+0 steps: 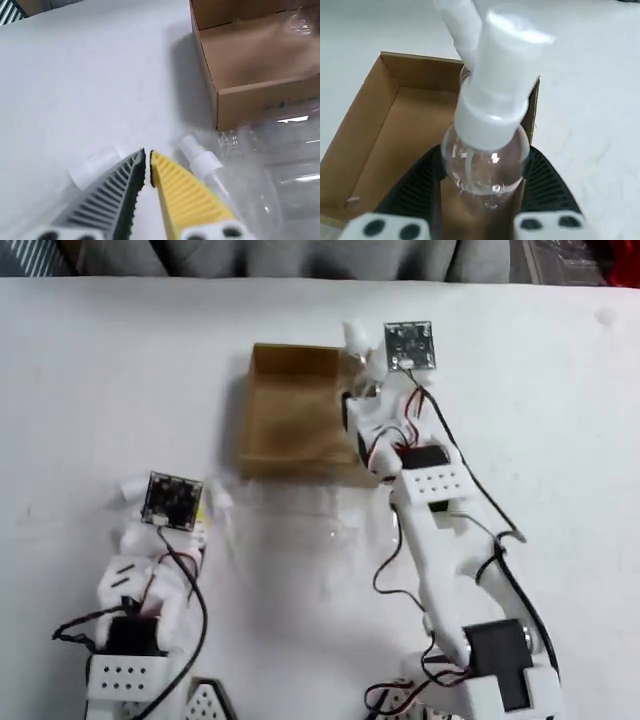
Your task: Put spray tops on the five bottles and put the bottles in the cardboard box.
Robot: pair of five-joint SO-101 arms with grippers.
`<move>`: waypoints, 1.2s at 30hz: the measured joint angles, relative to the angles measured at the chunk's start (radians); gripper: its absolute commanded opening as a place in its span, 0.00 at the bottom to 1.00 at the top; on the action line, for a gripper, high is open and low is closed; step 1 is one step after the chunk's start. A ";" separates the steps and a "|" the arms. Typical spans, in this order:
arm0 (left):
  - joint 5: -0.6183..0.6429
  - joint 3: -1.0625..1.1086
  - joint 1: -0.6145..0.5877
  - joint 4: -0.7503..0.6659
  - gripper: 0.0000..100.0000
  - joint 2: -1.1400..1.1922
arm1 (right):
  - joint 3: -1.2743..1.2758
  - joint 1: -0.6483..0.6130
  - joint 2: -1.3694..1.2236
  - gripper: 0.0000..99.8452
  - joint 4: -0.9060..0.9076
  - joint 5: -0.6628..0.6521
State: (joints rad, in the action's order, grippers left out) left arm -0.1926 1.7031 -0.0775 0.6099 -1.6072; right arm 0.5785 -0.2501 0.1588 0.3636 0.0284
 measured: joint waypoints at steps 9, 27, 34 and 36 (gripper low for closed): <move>0.000 0.000 0.000 0.000 0.02 0.000 | -0.003 0.000 -0.074 0.02 -0.083 -0.003; 0.000 0.000 0.000 0.000 0.02 0.000 | 0.078 0.000 -0.083 0.02 -0.193 -0.064; 0.000 0.000 0.000 0.000 0.02 0.000 | 0.080 0.000 -0.083 0.02 -0.193 -0.064; 0.000 0.000 0.000 0.000 0.02 0.000 | 0.095 0.000 -0.083 0.02 -0.193 -0.064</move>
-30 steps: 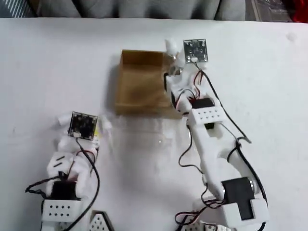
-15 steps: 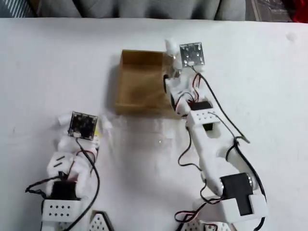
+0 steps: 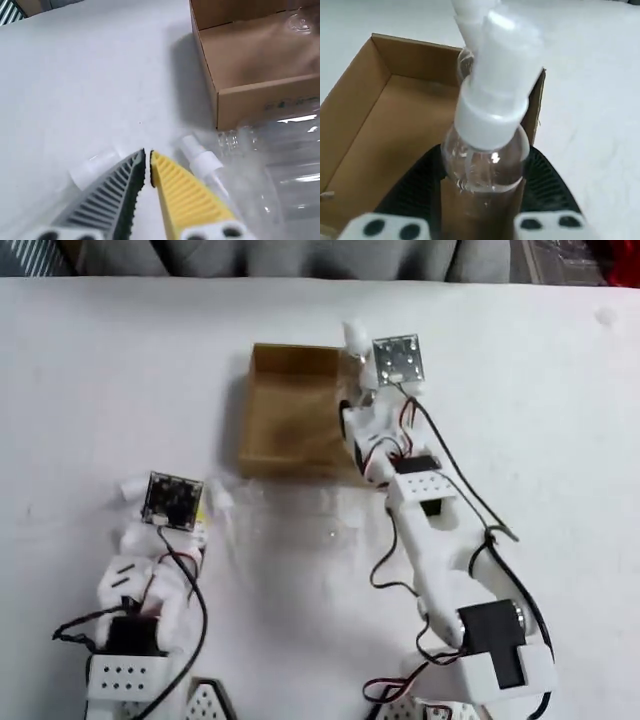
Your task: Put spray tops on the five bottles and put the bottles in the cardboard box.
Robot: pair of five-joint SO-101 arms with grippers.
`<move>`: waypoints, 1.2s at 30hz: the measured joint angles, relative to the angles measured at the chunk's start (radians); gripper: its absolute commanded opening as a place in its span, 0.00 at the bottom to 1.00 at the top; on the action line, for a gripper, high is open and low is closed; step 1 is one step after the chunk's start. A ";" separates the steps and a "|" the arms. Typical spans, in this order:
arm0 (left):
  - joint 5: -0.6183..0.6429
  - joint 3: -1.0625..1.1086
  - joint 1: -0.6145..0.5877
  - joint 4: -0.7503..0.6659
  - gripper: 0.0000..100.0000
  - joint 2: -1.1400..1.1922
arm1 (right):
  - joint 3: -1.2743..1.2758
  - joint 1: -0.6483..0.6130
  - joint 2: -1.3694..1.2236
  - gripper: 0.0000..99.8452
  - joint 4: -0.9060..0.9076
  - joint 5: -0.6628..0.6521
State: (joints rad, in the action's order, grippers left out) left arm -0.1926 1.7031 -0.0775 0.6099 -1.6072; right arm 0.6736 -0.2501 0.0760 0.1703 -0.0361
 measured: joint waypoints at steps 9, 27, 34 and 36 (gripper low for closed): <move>0.000 0.000 0.000 0.000 0.02 0.000 | 0.014 0.000 0.000 0.02 0.000 -0.003; 0.000 0.000 0.000 0.000 0.02 0.000 | 0.009 0.002 -0.040 0.08 -0.018 -0.003; 0.000 0.000 0.000 0.000 0.02 0.000 | 0.009 -0.009 -0.041 0.17 -0.018 -0.003; 0.000 0.000 0.000 0.000 0.02 0.000 | 0.009 -0.017 -0.041 0.17 -0.018 -0.003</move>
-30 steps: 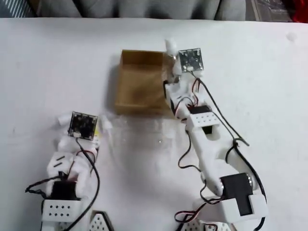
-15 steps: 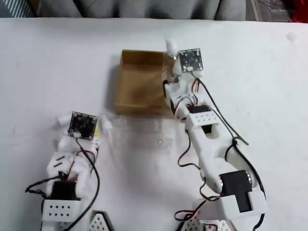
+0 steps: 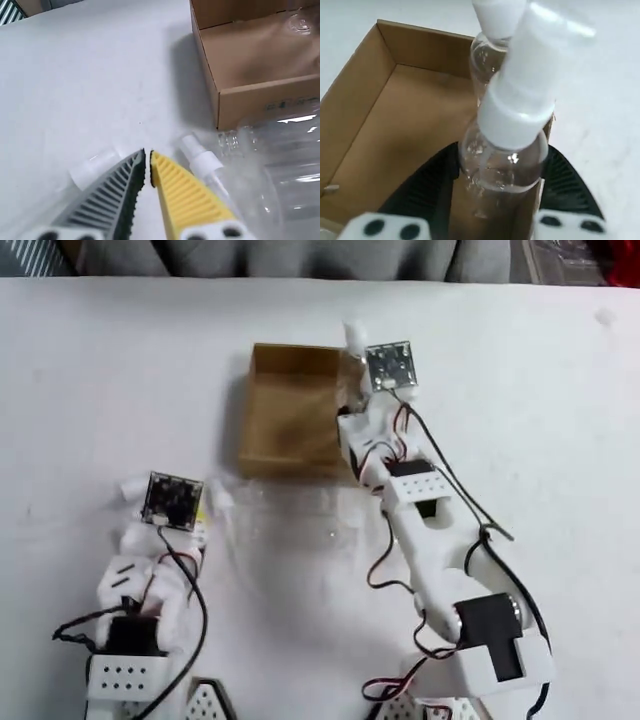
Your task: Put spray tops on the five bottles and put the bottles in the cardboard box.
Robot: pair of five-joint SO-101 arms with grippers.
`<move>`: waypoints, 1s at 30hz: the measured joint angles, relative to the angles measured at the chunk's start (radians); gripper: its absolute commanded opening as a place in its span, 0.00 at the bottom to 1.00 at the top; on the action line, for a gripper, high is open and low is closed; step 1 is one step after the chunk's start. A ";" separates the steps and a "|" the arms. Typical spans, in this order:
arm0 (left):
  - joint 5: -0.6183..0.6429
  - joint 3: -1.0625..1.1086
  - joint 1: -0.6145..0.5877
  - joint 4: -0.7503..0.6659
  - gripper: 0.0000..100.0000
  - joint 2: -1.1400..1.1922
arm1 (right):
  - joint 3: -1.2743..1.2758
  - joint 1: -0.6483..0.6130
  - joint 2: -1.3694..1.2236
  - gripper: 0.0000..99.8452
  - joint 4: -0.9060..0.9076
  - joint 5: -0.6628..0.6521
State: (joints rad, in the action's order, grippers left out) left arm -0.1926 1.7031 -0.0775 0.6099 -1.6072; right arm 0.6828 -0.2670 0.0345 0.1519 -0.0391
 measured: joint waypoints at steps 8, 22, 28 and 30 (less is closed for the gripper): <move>0.000 0.000 0.000 0.000 0.02 0.000 | 0.000 -0.005 0.000 0.17 0.000 0.000; 0.000 0.000 -0.012 0.000 0.02 0.000 | 0.000 -0.005 0.000 0.17 0.000 0.000; 0.000 0.000 -0.029 0.000 0.02 0.000 | 0.000 -0.005 0.000 0.21 0.000 0.000; 0.000 0.000 -0.029 0.000 0.02 0.000 | 0.000 -0.006 0.000 0.26 0.000 0.000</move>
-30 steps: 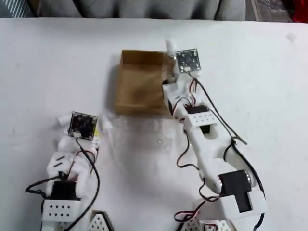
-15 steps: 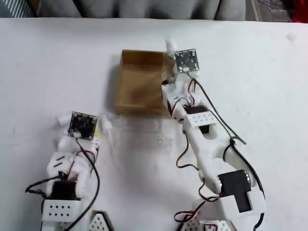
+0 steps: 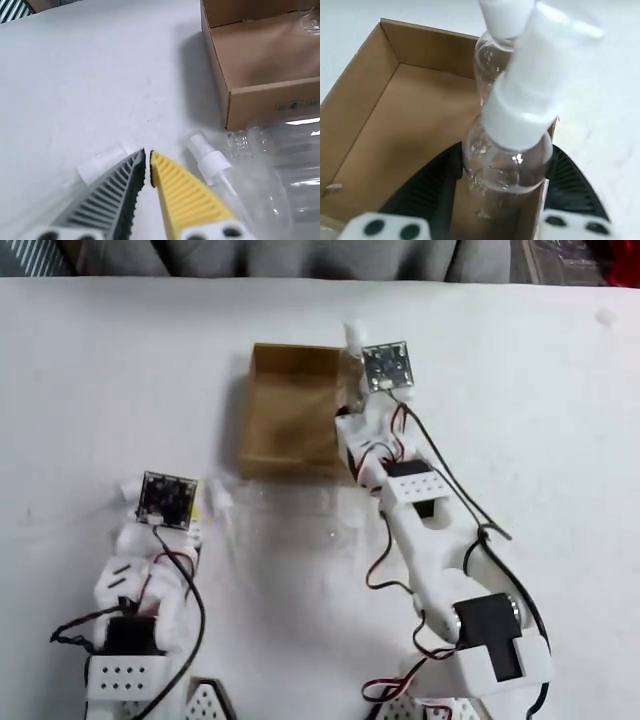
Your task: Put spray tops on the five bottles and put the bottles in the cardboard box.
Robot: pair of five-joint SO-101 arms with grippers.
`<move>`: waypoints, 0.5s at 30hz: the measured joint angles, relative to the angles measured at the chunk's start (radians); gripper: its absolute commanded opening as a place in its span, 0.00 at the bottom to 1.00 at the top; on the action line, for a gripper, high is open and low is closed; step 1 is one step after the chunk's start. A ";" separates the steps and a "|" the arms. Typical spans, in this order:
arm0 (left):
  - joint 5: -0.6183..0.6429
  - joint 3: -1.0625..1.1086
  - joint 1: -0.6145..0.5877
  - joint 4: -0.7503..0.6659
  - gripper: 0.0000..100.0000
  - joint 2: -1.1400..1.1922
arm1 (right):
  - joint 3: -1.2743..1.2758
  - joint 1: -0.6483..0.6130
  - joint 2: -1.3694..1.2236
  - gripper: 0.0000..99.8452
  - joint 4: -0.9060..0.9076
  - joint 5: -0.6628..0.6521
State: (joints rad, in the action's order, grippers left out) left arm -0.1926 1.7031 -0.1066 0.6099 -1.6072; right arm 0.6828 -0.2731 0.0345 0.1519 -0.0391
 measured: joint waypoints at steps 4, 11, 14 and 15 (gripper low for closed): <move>0.000 0.000 0.000 0.000 0.02 0.000 | 0.003 0.003 -0.009 0.30 0.008 0.000; 0.000 0.000 0.000 0.000 0.02 0.000 | 0.003 0.002 -0.011 0.30 0.008 0.000; 0.000 0.000 0.000 0.000 0.02 0.000 | 0.003 0.002 -0.011 0.30 0.008 0.000; 0.000 0.000 0.000 0.000 0.02 0.000 | 0.003 0.002 -0.011 0.30 0.008 0.000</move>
State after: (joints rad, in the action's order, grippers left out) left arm -0.1926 1.7031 -0.1066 0.6099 -1.6072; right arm 0.6859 -0.2716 0.0238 0.1596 -0.0391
